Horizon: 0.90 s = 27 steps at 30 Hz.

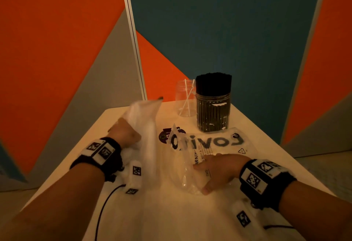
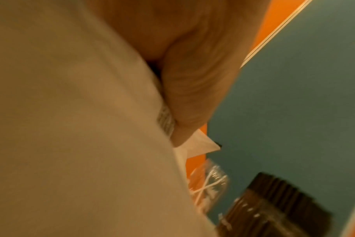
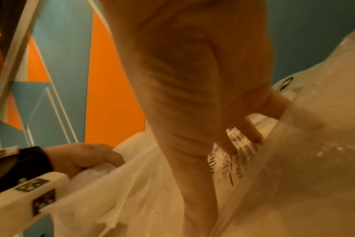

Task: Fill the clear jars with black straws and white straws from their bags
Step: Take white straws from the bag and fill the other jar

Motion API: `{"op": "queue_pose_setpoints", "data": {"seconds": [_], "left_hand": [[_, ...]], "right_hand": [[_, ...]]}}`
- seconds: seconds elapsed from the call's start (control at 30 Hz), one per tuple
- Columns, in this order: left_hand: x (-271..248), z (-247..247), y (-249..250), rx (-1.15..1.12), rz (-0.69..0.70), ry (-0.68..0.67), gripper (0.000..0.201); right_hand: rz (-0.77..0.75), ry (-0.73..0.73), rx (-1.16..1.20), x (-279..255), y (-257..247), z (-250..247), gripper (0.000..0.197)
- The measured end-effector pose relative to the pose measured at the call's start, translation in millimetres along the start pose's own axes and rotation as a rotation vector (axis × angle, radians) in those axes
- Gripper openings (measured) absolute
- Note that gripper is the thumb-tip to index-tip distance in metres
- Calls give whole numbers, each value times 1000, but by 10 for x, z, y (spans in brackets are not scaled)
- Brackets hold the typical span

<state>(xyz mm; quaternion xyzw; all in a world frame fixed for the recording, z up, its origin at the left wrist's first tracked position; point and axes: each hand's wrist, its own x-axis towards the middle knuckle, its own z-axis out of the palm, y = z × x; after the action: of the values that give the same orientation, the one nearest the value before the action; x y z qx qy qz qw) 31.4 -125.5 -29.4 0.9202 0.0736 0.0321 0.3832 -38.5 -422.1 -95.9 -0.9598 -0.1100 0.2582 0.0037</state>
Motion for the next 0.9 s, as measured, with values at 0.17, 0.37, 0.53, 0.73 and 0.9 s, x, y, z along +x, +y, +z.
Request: {"op": "queue_pose_setpoints", "data": {"seconds": [0.17, 0.37, 0.53, 0.73, 0.9], "left_hand": [[-382, -416, 450, -489, 405, 136, 62], [-692, -105, 861, -1166, 390, 49, 50], [-859, 437, 876, -1323, 330, -336, 59], [-692, 250, 614, -1303, 394, -631, 63], [-557, 73, 298, -1029, 25, -552, 61]], "right_hand": [[-76, 67, 92, -117, -97, -40, 90], [-97, 394, 1008, -562, -240, -373, 72], [-451, 71, 1688, -830, -242, -488, 56], [-156, 454, 1537, -873, 450, -427, 54], [2, 463, 1037, -839, 809, -193, 55]]}}
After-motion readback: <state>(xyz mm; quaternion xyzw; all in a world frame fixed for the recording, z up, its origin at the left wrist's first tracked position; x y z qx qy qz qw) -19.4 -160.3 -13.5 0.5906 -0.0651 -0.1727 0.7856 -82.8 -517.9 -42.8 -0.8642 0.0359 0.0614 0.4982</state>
